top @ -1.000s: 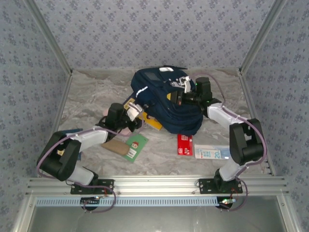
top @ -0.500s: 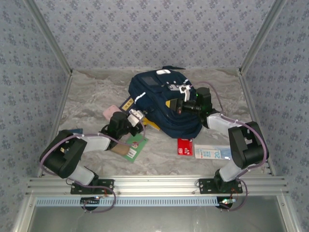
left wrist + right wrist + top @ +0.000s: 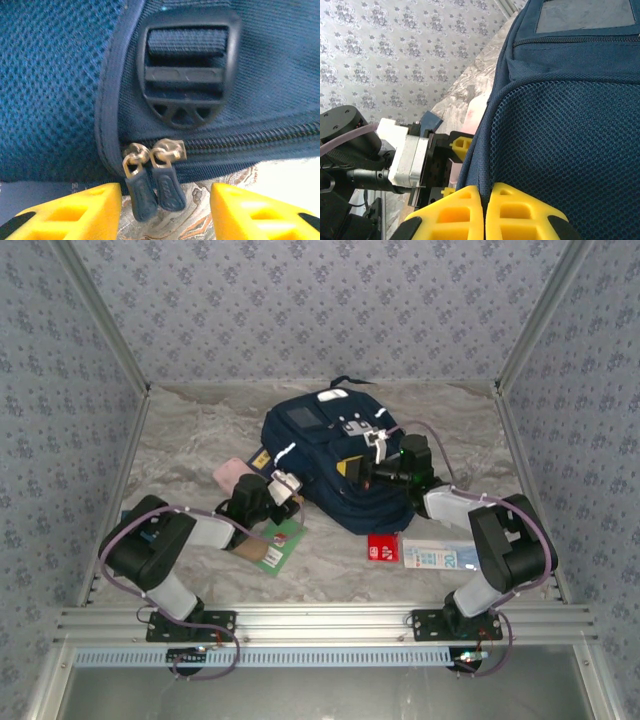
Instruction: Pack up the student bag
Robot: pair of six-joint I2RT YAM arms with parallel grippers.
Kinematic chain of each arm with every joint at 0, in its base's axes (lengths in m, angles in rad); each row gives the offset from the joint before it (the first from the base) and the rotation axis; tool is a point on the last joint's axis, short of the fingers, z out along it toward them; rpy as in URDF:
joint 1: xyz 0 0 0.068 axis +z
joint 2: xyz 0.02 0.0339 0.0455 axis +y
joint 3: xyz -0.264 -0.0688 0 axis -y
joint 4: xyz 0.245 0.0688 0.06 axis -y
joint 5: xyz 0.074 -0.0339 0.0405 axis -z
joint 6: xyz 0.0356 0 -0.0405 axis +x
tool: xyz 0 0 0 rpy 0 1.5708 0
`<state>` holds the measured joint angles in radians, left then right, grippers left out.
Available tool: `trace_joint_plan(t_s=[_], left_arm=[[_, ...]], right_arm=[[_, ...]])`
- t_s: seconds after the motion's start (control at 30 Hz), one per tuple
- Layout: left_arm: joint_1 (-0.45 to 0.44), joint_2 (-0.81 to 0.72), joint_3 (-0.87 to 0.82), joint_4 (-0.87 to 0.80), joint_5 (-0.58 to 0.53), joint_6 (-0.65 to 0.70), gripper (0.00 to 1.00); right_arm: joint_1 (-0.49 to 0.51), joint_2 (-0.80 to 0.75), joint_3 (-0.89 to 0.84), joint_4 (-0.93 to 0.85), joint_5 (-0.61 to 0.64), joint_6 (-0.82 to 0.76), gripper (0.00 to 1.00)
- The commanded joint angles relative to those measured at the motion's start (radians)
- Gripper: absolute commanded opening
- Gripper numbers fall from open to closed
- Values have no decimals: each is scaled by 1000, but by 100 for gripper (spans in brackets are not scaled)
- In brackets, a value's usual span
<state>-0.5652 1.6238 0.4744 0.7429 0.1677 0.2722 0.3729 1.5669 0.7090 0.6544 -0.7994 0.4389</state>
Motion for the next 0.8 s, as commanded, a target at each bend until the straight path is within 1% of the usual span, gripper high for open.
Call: trace_joint_plan(t_s=[0.0,0.17,0.33,0.47,0.57,0.7,0.77], left_arm=[[-6,27,2,55,5,15,49],[-6,57,19,56,-12,10,48],[-7,71,43,33,-29,12,41],[-7,77,59,20,-38,18,32],[-7,74,64,12,-45,22,23],[-10,54,64,-14,-24,20,7],[-20,45,63,-30,-17,20,1]], right_arm=[[29,-44,1,56,-26,-73,0],[46,-36,-3,60,-26,-74,0],[53,-30,-3,71,-29,-57,0],[62,-25,1,66,-29,-54,0],[67,-25,7,46,-21,-57,0],[67,-25,50,-73,26,-89,0],[69,-23,79,-138,60,-110,0]])
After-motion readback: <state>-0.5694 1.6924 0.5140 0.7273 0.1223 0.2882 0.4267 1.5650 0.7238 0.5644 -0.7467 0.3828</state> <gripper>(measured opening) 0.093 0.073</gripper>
